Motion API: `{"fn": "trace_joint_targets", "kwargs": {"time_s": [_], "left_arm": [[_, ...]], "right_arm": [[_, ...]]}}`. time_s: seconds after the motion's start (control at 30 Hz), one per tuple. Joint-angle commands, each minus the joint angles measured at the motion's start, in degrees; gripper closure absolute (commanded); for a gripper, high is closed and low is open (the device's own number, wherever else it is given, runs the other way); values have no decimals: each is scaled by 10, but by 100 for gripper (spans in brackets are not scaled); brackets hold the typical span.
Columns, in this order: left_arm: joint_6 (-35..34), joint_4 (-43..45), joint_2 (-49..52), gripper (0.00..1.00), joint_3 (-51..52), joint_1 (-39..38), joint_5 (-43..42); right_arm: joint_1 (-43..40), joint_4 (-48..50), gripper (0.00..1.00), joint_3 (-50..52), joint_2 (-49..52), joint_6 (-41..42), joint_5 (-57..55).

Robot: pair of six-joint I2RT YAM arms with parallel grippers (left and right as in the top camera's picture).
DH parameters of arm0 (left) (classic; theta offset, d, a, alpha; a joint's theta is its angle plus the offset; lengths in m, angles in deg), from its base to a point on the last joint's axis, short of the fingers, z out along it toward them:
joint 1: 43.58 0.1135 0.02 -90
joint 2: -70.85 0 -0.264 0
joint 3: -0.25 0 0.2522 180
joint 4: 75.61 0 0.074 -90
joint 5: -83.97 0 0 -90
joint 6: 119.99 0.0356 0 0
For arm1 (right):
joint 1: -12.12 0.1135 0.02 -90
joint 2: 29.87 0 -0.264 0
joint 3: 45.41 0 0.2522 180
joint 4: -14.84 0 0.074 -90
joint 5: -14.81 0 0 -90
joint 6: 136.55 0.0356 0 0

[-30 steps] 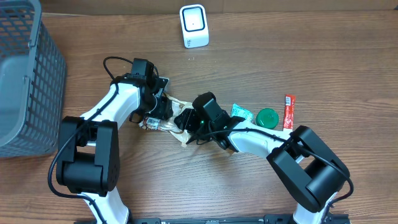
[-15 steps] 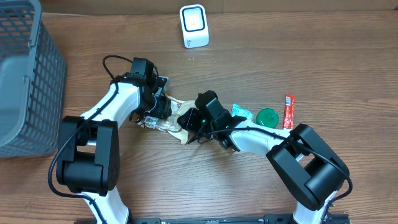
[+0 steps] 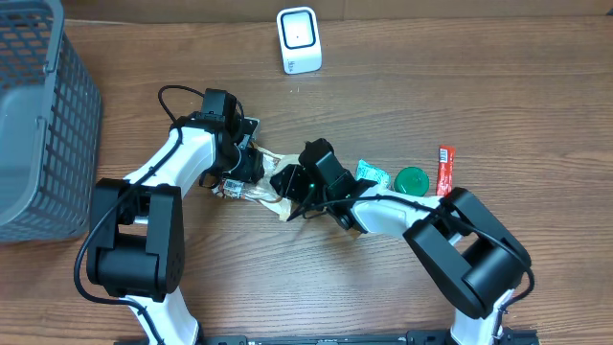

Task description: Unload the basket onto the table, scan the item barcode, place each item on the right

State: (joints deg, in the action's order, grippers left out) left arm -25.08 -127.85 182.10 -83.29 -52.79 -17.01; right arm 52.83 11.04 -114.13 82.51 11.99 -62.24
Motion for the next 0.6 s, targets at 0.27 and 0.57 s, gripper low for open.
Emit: {"fn": "trace_joint_targets", "kwargs": {"time_s": [0.27,0.57], "left_arm": [[11,-7,46,43,22,-2,-6],[6,-9,29,39,2,6,-6]], "right_arm": [[-1,165,71,-5,31,-55,163],[-11,143,84,-5,21,-82,179]]}}
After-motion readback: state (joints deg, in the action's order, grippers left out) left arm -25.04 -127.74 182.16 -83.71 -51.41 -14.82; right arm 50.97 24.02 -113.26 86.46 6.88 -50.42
